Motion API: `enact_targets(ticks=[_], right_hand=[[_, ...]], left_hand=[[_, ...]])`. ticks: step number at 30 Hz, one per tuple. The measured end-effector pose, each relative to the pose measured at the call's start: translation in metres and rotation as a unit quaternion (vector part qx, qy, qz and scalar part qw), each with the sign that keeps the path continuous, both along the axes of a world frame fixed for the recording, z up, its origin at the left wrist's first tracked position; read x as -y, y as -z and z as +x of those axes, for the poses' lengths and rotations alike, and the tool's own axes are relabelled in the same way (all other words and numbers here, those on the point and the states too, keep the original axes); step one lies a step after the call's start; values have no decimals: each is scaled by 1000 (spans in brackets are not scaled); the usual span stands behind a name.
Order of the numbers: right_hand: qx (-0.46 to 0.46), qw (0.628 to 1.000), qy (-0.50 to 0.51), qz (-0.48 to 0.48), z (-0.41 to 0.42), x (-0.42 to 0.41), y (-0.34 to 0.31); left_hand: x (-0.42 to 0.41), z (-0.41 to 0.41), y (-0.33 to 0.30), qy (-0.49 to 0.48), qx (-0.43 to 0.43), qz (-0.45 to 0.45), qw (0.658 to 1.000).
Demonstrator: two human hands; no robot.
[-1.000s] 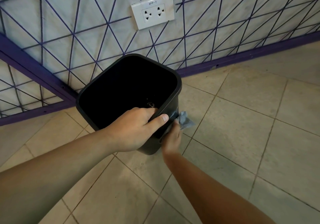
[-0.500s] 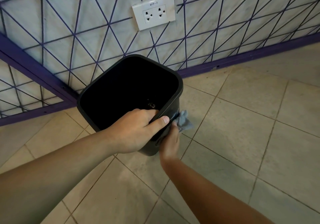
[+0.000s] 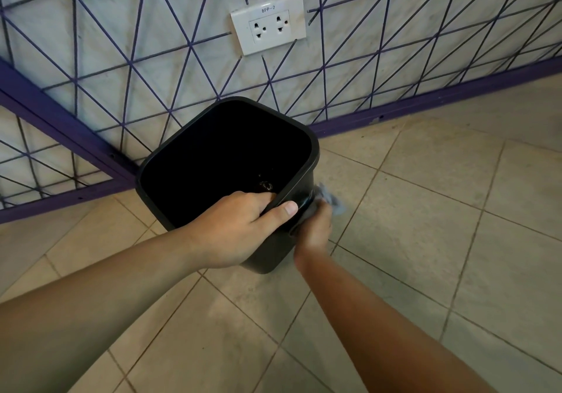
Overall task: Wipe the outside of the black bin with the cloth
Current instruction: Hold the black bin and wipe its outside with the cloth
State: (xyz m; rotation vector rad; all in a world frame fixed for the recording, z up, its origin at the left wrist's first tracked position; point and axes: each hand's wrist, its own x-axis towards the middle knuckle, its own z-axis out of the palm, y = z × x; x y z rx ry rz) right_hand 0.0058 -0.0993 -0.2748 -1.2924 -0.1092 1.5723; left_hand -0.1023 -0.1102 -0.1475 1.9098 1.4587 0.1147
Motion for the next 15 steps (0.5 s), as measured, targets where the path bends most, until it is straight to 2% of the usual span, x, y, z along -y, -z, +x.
enact_targets(ticks=[3, 7, 9, 12, 15], right_hand=[[27, 998, 40, 36, -14, 4, -27], [133, 986, 74, 73, -22, -3, -42], [126, 988, 46, 83, -11, -19, -34], [64, 996, 29, 55, -3, -33, -22], [109, 990, 69, 55, -21, -12, -32]], left_hand=[[0, 1, -1, -3, 19, -2, 1000], [-3, 4, -3, -8, 30, -10, 999], [-3, 3, -3, -5, -5, 14, 1000], [-3, 2, -3, -9, -30, 39, 999], [-3, 3, -2, -10, 2, 8, 1000]])
